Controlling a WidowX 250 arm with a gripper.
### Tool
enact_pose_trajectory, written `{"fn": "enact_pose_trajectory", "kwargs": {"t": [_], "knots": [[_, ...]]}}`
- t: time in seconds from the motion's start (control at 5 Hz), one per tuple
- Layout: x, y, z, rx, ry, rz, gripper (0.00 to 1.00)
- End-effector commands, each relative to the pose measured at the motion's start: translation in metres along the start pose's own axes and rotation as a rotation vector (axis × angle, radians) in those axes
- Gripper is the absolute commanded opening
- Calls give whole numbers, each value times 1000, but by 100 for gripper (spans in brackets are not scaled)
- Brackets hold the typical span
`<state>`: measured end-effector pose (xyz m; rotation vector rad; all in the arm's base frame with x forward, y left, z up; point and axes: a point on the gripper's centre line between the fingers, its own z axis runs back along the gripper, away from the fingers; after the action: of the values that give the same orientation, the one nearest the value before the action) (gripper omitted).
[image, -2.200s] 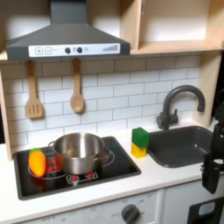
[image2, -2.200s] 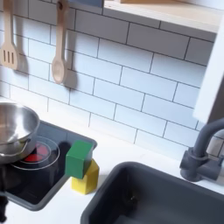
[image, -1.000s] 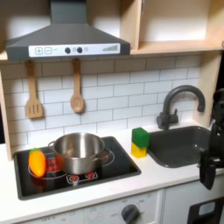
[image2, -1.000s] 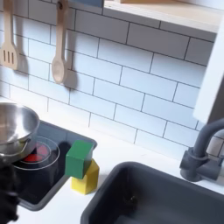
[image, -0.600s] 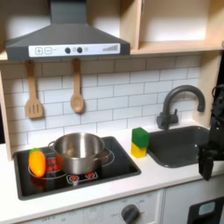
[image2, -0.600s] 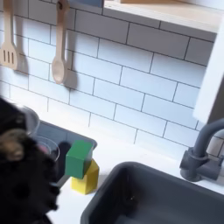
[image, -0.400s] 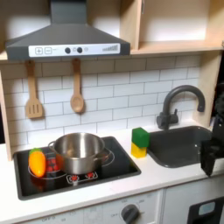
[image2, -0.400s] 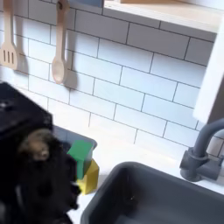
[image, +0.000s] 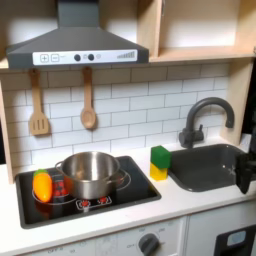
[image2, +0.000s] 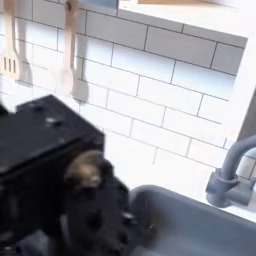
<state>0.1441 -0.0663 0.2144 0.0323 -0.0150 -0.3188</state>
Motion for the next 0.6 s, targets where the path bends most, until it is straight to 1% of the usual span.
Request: {"fn": "enact_pose_trajectory", "kwargs": {"t": [0.0, 0.2, 0.4], "knots": [[14, -9, 5, -11, -28, -10, 100], [18, -15, 9, -18, -41, -18, 100], [18, -19, 9, -20, -38, -31, 100]]}}
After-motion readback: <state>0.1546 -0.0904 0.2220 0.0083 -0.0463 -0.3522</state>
